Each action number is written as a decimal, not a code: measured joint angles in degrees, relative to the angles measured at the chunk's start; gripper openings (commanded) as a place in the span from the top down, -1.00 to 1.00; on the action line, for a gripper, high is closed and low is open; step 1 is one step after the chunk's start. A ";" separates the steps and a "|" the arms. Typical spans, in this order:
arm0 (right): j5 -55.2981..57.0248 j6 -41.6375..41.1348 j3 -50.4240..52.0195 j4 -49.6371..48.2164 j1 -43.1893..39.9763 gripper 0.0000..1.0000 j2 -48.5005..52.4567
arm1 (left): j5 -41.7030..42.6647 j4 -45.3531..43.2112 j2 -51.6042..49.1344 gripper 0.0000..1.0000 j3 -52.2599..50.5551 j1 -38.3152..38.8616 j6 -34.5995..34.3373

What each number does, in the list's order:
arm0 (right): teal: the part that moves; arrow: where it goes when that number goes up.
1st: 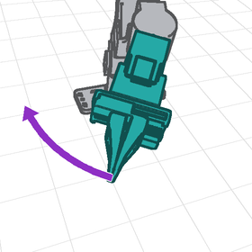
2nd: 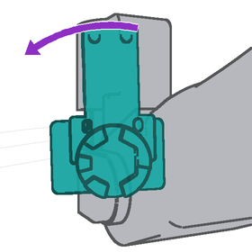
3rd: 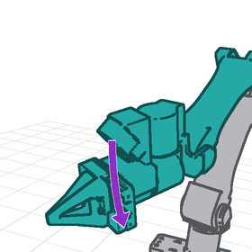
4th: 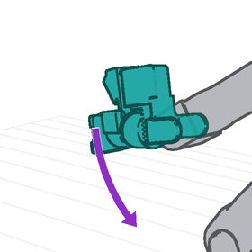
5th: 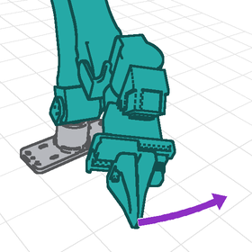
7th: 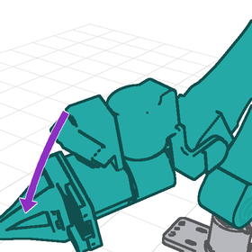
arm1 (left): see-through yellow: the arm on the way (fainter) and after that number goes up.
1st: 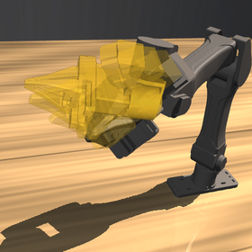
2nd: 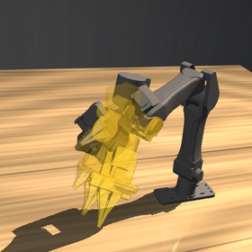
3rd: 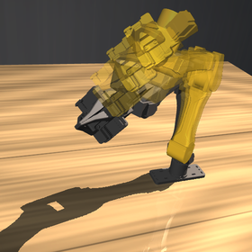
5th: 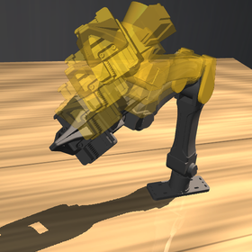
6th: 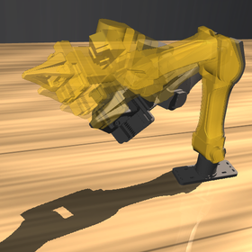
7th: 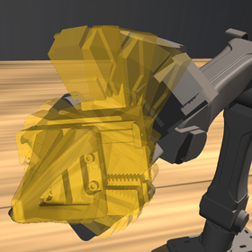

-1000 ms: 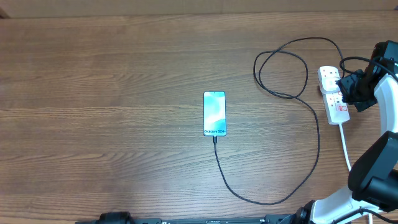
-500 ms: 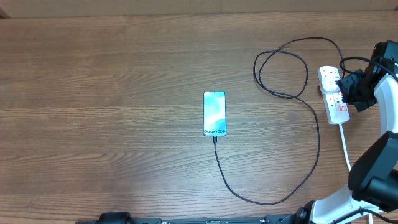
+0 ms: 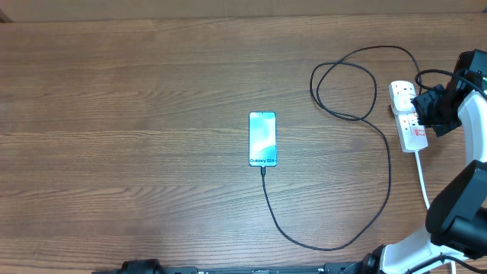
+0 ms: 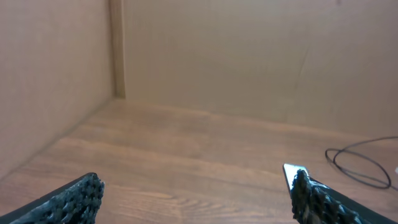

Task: Plug charger to phone and switch on socket

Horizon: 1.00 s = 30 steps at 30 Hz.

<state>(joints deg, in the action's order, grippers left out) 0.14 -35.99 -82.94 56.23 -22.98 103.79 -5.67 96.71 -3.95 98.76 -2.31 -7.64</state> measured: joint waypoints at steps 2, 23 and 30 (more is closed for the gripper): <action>0.00 0.00 0.00 -0.04 -0.02 0.92 0.00 | 0.00 0.00 1.70 -1.00 0.00 0.00 0.00; 1.05 -6.47 -1.66 -0.63 -0.02 0.92 0.00 | 0.00 0.15 3.06 -0.99 1.68 -0.11 0.00; 3.85 -9.40 -2.84 -1.18 -0.90 0.92 0.90 | 0.00 0.15 3.06 -1.00 1.68 -0.11 0.00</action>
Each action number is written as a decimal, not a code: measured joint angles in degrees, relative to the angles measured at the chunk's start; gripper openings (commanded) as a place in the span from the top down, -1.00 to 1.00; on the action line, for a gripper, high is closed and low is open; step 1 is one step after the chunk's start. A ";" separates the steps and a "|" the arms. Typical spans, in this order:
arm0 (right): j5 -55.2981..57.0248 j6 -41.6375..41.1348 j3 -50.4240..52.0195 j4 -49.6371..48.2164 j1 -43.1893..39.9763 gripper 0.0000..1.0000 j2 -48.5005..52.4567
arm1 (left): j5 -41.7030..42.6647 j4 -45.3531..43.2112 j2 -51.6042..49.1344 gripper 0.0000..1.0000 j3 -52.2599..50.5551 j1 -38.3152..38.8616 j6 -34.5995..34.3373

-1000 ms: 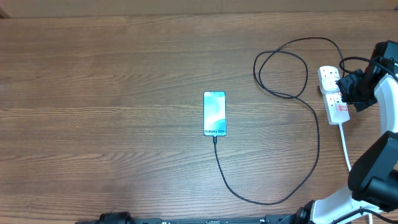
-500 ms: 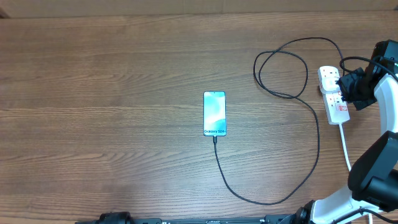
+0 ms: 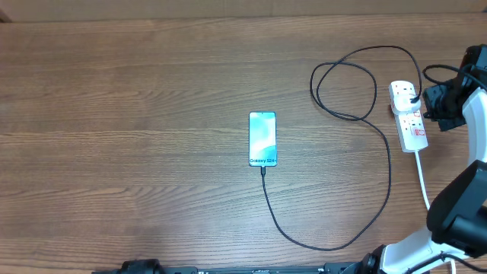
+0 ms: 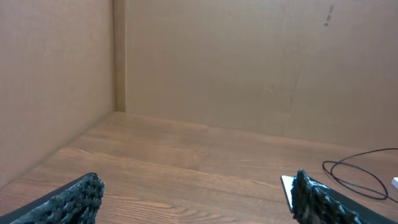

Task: Plug charger to phone and switch on socket

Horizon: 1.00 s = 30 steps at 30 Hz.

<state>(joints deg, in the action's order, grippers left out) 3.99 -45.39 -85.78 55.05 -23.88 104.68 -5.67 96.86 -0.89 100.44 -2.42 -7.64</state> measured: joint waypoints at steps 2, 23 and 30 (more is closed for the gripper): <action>0.02 -0.11 -1.40 -0.02 -0.44 0.92 1.81 | 0.00 0.00 0.00 -0.99 0.00 0.00 0.00; -3.74 -0.07 -6.32 -2.12 -0.87 0.92 14.12 | 0.00 0.00 0.00 -1.00 0.00 0.00 0.00; -3.61 0.02 -6.40 -3.17 -0.96 0.92 16.06 | 0.00 0.00 0.00 -0.99 0.00 0.00 0.00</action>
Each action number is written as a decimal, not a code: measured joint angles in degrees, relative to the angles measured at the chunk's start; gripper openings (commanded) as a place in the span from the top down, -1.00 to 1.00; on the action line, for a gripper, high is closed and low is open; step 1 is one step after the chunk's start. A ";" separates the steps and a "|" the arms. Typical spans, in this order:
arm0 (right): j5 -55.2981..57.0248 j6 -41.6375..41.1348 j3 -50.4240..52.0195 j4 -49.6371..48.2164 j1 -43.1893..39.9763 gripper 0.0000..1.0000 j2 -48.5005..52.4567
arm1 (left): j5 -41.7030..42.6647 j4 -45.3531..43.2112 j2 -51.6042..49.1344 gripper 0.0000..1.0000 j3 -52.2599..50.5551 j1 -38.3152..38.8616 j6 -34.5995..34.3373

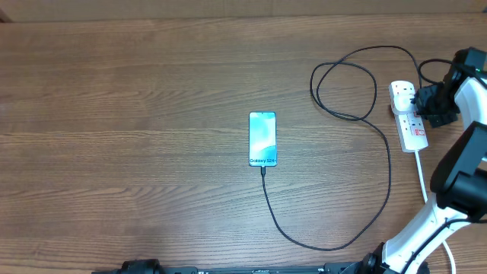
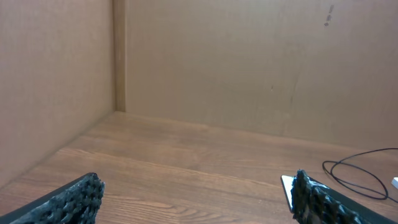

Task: Plug charger to phone and switch on socket

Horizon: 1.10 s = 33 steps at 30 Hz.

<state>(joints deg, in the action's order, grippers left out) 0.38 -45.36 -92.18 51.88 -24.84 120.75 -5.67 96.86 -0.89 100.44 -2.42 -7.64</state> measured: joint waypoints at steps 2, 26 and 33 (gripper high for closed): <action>-0.13 0.48 -0.04 -0.57 0.17 0.92 1.38 | 0.00 0.02 0.00 -1.00 0.00 0.00 0.00; 2.75 4.70 -31.08 29.35 3.08 0.92 -2.84 | 0.02 0.02 0.00 -1.00 0.00 0.00 0.00; -0.22 4.68 -46.88 28.83 3.08 0.91 -18.12 | 0.00 0.02 0.00 -0.99 0.00 0.00 0.00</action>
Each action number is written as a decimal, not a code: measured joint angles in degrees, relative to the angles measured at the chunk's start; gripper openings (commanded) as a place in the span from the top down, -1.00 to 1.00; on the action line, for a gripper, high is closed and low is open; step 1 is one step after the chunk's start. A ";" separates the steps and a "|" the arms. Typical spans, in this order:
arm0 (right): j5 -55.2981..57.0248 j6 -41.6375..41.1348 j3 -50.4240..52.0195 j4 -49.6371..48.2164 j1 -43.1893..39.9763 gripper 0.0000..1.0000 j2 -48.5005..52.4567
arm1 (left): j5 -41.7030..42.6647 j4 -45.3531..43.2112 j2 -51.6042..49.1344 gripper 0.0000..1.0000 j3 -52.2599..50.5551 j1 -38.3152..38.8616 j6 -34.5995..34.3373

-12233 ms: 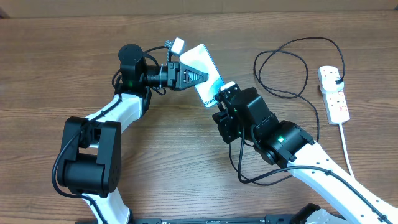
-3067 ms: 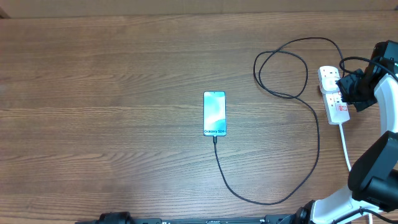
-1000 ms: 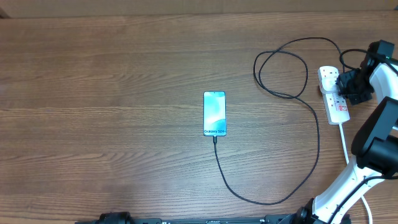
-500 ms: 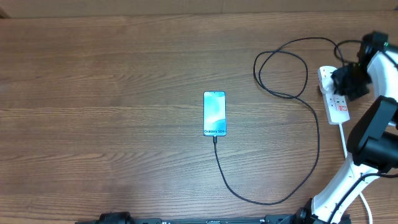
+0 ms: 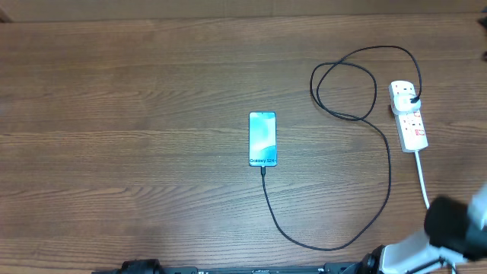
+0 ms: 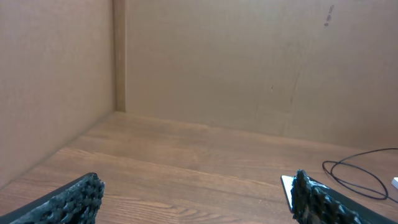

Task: Plug charger to phone and switch on socket

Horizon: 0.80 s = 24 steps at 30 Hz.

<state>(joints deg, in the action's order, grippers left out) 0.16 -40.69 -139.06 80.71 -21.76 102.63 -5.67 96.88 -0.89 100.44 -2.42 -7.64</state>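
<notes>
The phone (image 5: 262,138) lies flat mid-table with its screen lit. A black charger cable (image 5: 384,190) enters its near end, curves right and loops back to a plug (image 5: 412,93) seated in the white socket strip (image 5: 411,125) at the right edge. My left gripper (image 6: 196,190) is open, its dark fingers (image 6: 78,196) wide apart low over the table, with the phone's corner (image 6: 287,185) just beside the right finger. My right gripper is out of view; only its arm's base (image 5: 449,228) shows.
Brown cardboard walls (image 6: 217,62) close off the back and left of the wooden table (image 5: 137,114). The strip's white lead (image 5: 421,179) runs toward the front right. The cable's loop (image 6: 357,174) lies on the table right of the phone.
My right gripper was at the plug end of the socket strip; now it has left the overhead view. Phone, cable, strip and left gripper are unchanged.
My right gripper was over the middle of the socket strip, then just right of it, then at its plug end, and now it is gone from view. The left gripper stayed open low over the table. The cable stayed plugged into the lit phone throughout.
</notes>
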 measured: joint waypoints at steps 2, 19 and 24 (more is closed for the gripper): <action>-1.62 0.00 -3.37 -3.08 0.00 0.91 -5.27 | 0.00 0.00 0.00 -1.00 0.00 0.00 0.00; -5.73 -0.02 -6.58 -9.44 0.00 0.64 -25.05 | 0.00 -0.02 0.00 -0.99 0.00 0.00 0.00; -5.75 -0.04 -2.80 -8.70 0.00 0.58 -28.50 | -0.02 0.00 0.00 -1.00 0.00 0.00 0.00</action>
<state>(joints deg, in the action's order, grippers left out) -5.58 -40.73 -141.86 72.01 -21.76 74.13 -5.69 96.88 -0.89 100.44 -2.42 -7.64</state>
